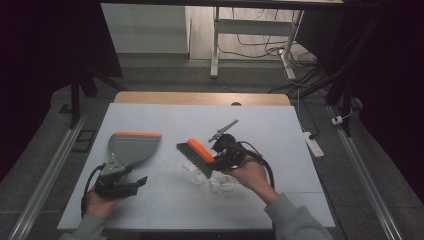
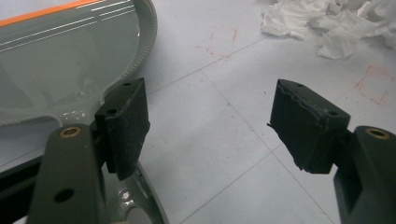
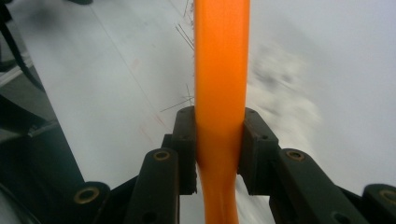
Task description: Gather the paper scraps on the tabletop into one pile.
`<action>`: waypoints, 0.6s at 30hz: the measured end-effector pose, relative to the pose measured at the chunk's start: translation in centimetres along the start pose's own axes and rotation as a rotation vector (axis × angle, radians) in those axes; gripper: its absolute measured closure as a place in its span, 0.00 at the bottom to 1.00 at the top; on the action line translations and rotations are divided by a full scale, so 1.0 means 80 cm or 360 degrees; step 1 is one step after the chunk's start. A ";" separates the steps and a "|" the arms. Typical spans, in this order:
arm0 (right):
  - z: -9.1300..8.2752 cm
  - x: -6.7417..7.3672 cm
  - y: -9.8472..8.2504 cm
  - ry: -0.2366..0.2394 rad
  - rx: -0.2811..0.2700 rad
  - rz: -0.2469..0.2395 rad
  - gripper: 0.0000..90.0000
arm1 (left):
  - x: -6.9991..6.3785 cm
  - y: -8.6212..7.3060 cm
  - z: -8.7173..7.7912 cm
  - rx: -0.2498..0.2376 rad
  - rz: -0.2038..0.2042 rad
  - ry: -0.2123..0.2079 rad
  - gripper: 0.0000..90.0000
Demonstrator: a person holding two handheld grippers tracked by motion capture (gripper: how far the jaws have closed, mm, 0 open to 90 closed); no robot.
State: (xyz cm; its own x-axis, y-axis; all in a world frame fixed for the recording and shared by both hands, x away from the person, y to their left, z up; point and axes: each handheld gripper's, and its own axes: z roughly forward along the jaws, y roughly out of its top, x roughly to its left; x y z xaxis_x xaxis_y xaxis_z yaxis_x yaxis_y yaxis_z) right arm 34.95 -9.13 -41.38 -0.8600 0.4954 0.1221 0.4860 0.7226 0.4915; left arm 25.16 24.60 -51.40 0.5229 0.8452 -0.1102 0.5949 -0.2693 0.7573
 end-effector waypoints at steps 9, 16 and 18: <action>0.105 0.001 0.043 0.0167 0.0092 0.0159 0.78 | 0.000 -0.001 -0.001 -0.0001 0.0000 -0.0010 0.32; 0.086 -0.044 0.018 0.0097 0.0147 0.0348 0.78 | 0.000 -0.001 0.000 0.0000 0.0000 -0.0012 0.32; 0.075 -0.052 0.008 0.0079 0.0126 0.0372 0.78 | -0.001 0.000 0.001 0.0005 0.0006 -0.0013 0.32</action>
State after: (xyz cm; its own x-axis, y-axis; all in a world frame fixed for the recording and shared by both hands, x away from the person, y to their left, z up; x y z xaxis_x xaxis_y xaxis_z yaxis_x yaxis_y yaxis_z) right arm 39.76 -7.82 -46.74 -0.7285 0.6305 0.2678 0.6816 0.6278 0.3759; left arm 25.14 24.48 -51.46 0.5302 0.8404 -0.1124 0.5945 -0.2740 0.7560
